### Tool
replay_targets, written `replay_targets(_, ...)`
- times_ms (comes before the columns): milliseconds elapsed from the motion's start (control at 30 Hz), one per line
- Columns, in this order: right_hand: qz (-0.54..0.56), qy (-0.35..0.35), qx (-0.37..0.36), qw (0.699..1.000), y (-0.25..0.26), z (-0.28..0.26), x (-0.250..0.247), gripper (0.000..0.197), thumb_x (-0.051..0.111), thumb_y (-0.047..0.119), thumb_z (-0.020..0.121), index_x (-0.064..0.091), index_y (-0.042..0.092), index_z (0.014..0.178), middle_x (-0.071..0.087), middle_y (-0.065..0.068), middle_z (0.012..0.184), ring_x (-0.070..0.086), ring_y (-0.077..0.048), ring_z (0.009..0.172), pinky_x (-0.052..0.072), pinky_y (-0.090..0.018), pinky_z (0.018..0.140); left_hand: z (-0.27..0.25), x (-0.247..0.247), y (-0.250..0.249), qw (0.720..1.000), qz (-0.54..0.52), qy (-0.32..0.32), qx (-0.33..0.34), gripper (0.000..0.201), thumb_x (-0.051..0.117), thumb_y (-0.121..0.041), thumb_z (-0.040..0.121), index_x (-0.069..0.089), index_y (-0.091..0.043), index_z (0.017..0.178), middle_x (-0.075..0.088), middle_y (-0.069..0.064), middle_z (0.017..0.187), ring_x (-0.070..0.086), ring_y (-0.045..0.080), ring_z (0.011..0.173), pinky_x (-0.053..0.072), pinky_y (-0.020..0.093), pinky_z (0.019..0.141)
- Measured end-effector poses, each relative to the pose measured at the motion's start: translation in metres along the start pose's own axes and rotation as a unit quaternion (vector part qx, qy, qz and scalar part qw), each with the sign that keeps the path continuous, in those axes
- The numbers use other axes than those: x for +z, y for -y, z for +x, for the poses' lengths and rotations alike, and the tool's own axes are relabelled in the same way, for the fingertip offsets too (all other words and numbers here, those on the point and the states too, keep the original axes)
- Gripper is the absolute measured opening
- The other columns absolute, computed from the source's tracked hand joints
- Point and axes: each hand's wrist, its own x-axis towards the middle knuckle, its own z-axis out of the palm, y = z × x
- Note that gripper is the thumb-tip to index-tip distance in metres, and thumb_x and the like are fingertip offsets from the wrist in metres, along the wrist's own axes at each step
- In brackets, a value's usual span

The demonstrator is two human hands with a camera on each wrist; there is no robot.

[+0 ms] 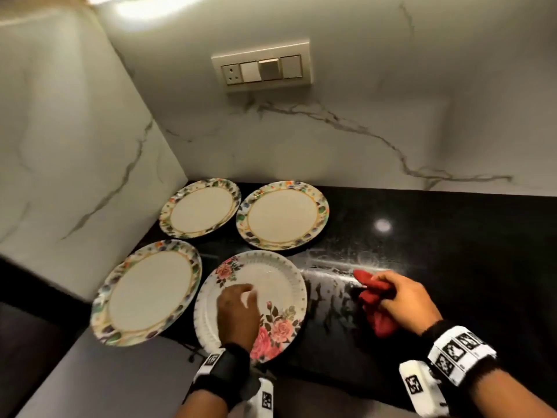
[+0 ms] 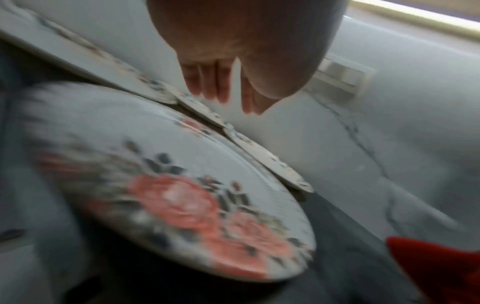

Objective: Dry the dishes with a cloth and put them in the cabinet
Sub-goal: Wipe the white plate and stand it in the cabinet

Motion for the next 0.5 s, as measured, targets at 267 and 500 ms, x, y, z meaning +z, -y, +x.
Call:
replay_targets(267,0.088,0.006,-0.065,0.994,0.062,0.003,0.031,0.056,0.077,0.008,0.067,0.06,0.041,0.109,0.066,0.011,0.099,0.062,-0.01,0.091,0.045,-0.022,0.077,0.007,-0.048,0.067,0.934,-0.019,0.047,-0.353,0.057,0.066,-0.022,0.083,0.042,0.003,0.129,0.049,0.026,0.134,0.048,0.043,0.121,0.038,0.047,0.103)
replay_targets(500,0.074,0.034,-0.034,0.996,0.097,0.001,0.071,0.04,0.081,0.015,0.068,0.068,0.031,0.102,0.072,0.008,0.09,0.067,-0.012,0.085,0.053,-0.032,0.082,0.03,-0.012,0.151,0.881,-0.193,0.105,-0.419,0.078,0.066,-0.05,0.059,0.062,0.004,0.114,0.067,0.021,0.107,0.065,0.036,0.094,0.054,0.049,0.087)
